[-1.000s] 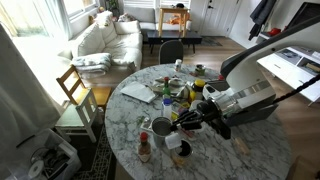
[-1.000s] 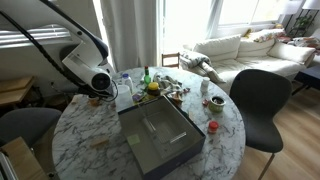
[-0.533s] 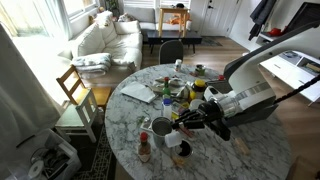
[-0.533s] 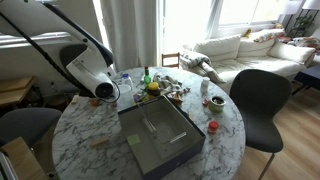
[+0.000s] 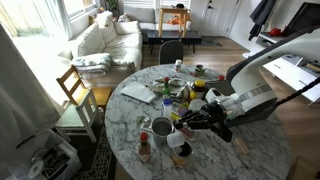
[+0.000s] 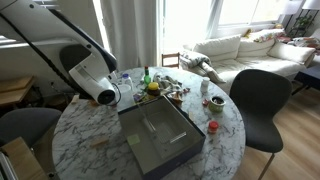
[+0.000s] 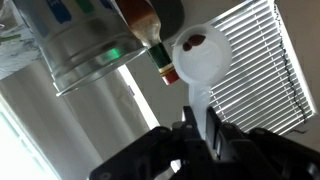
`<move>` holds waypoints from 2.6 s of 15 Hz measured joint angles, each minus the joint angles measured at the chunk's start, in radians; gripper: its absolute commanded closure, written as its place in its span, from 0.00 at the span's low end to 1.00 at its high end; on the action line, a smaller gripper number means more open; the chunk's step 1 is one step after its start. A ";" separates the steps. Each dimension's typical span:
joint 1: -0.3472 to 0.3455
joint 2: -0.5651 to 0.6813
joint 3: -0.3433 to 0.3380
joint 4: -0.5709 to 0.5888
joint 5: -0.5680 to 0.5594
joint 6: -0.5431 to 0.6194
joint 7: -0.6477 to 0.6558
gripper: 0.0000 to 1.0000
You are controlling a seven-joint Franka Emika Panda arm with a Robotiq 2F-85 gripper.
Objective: Put the brown item in the scoop, then drop it into the tin
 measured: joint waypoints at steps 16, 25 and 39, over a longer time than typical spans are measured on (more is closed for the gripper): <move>-0.019 0.056 -0.020 0.002 0.000 -0.159 -0.121 0.96; -0.017 0.010 -0.032 -0.006 0.000 -0.093 -0.067 0.96; 0.051 -0.387 0.066 -0.110 -0.419 0.475 0.853 0.96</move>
